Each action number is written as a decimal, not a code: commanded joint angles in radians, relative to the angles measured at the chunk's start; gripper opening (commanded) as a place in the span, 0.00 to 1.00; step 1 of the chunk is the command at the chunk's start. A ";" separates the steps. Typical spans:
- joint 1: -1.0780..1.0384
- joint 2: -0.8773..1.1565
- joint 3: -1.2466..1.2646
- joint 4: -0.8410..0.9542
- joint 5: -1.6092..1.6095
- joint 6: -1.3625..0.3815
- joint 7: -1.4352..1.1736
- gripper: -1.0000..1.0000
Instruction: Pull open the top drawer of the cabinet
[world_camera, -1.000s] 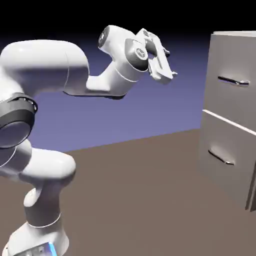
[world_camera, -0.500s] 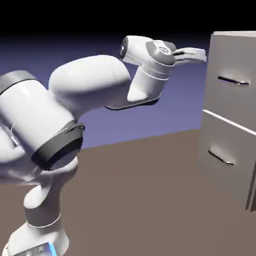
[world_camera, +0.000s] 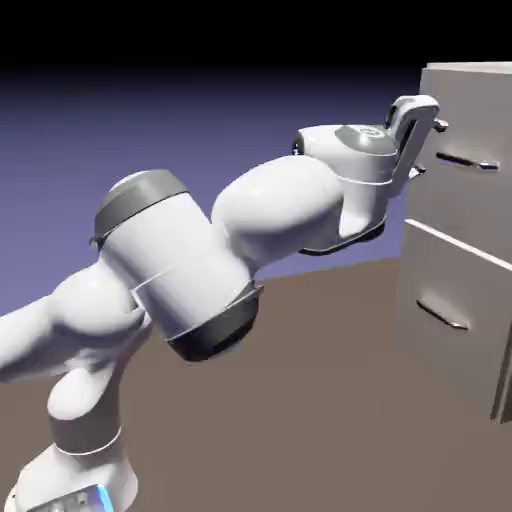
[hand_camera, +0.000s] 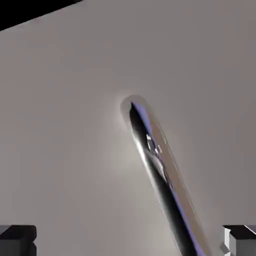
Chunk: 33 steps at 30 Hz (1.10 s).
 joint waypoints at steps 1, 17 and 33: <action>0.027 -0.007 -0.020 0.013 -0.038 -0.008 -0.044 0.50; 0.095 -0.030 -0.064 0.060 -0.102 -0.018 -0.131 0.00; -0.426 -0.097 0.300 -0.519 -0.002 -0.149 -0.092 0.00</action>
